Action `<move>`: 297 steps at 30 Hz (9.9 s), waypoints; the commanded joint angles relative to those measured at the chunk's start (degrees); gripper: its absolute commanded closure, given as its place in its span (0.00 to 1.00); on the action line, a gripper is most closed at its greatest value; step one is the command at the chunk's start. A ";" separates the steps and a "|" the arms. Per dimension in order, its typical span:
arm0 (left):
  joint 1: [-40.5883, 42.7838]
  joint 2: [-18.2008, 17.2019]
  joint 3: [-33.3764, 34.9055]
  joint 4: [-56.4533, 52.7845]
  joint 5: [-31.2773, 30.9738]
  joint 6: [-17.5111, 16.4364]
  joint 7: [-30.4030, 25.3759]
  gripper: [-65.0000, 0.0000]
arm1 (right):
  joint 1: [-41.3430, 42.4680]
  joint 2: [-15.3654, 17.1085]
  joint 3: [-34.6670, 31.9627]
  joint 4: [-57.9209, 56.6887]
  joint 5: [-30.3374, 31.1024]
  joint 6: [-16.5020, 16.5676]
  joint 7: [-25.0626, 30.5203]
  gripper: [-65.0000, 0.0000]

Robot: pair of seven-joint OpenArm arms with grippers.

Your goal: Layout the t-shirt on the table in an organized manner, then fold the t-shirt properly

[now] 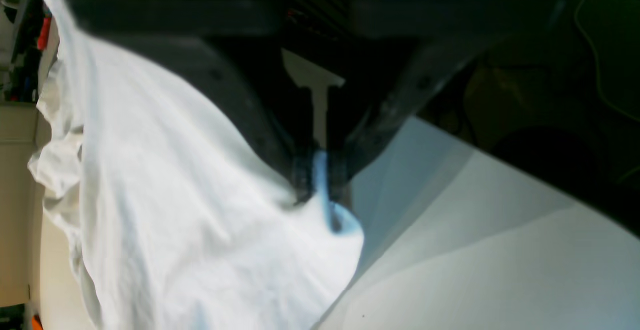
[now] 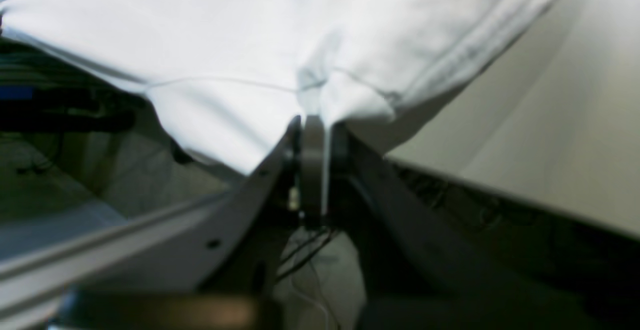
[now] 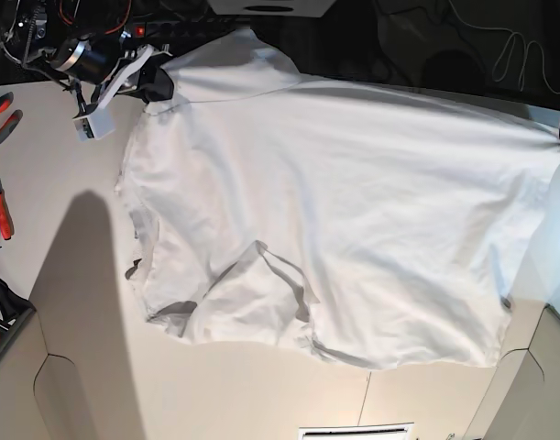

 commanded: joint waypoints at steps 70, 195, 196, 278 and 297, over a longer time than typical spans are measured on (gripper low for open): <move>-22.27 -2.84 22.71 0.76 26.05 1.53 -27.30 0.69 | 46.40 -1.14 -11.52 -23.67 -25.40 -4.57 20.70 0.84; -16.20 0.35 12.39 0.81 14.19 -0.28 -19.45 0.70 | 40.13 -11.65 -27.17 -24.02 -16.94 -5.86 30.67 0.96; -16.20 0.35 12.39 0.81 14.21 -0.28 -19.45 0.70 | 42.27 -11.87 -28.24 -24.70 -18.86 -6.10 30.82 0.80; 1.70 -3.10 17.62 4.28 13.92 -0.28 -11.43 1.00 | 12.52 9.35 -17.35 -13.75 -36.92 -16.20 18.73 1.00; -4.33 -1.73 27.80 3.06 31.58 6.32 -10.40 1.00 | 12.83 9.35 -17.35 -13.77 -36.94 -16.20 18.73 1.00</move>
